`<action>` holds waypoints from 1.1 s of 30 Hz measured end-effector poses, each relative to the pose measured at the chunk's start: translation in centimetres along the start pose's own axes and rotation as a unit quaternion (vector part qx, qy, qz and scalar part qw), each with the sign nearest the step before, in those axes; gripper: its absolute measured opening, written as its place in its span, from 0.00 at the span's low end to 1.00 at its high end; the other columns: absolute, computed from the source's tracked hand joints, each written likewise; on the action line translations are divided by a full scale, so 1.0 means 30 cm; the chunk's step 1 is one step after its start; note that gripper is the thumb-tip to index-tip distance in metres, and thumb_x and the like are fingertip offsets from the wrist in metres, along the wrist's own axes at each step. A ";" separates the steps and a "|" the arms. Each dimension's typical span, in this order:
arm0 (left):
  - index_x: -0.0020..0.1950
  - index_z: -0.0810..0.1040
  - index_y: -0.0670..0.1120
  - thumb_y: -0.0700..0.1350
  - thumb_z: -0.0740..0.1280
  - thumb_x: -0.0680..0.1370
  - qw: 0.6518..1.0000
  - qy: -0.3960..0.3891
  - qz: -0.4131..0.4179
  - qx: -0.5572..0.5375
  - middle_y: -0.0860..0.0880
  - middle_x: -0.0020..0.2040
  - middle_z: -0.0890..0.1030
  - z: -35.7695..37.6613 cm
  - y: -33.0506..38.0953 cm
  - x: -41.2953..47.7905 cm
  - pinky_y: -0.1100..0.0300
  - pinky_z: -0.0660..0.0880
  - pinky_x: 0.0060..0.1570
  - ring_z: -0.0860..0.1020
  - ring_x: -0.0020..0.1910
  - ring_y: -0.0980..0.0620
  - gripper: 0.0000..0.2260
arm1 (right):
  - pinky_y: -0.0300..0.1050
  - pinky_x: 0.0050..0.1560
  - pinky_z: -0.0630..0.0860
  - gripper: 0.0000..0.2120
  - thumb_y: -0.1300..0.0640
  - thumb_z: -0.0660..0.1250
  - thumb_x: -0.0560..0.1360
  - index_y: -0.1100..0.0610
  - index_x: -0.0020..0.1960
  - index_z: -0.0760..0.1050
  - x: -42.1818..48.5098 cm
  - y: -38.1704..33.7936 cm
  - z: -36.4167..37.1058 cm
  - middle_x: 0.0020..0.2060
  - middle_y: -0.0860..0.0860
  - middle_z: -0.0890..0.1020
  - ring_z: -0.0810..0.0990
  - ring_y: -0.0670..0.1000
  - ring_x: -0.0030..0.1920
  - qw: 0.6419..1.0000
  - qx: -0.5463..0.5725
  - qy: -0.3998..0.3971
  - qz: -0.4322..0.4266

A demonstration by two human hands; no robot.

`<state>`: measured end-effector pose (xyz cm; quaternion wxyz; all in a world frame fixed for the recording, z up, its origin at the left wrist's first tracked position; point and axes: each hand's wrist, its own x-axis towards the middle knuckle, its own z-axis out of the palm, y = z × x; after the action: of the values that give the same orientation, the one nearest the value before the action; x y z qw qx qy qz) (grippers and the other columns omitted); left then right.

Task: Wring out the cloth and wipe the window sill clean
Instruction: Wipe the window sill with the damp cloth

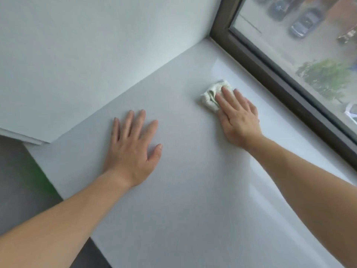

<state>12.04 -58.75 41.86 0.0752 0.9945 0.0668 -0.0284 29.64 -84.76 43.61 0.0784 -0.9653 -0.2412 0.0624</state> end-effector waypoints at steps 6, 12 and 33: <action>0.78 0.62 0.50 0.61 0.52 0.78 1.000 -0.005 -0.002 0.010 0.44 0.81 0.57 0.007 0.003 -0.002 0.37 0.47 0.76 0.52 0.80 0.41 0.30 | 0.55 0.77 0.43 0.25 0.45 0.44 0.83 0.42 0.79 0.51 0.055 0.000 0.015 0.81 0.44 0.50 0.45 0.54 0.80 0.978 0.053 0.051 0.197; 0.78 0.62 0.50 0.60 0.52 0.77 1.000 -0.009 0.002 0.012 0.44 0.81 0.56 0.001 -0.010 0.007 0.37 0.47 0.76 0.52 0.80 0.41 0.31 | 0.53 0.77 0.45 0.24 0.44 0.46 0.83 0.41 0.79 0.52 -0.010 0.074 0.002 0.81 0.43 0.50 0.46 0.53 0.80 0.991 0.024 0.020 0.132; 0.79 0.62 0.50 0.60 0.51 0.79 0.980 -0.038 0.195 -0.012 0.42 0.81 0.56 -0.037 -0.109 0.202 0.39 0.48 0.76 0.53 0.80 0.41 0.30 | 0.54 0.78 0.43 0.25 0.43 0.46 0.83 0.41 0.80 0.52 -0.081 -0.413 0.089 0.81 0.42 0.50 0.44 0.53 0.81 0.976 0.048 0.039 0.210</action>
<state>17.65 -54.59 42.07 0.0942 0.9857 -0.1307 -0.0503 21.43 -74.79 43.46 0.1194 -0.9912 -0.0262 0.0509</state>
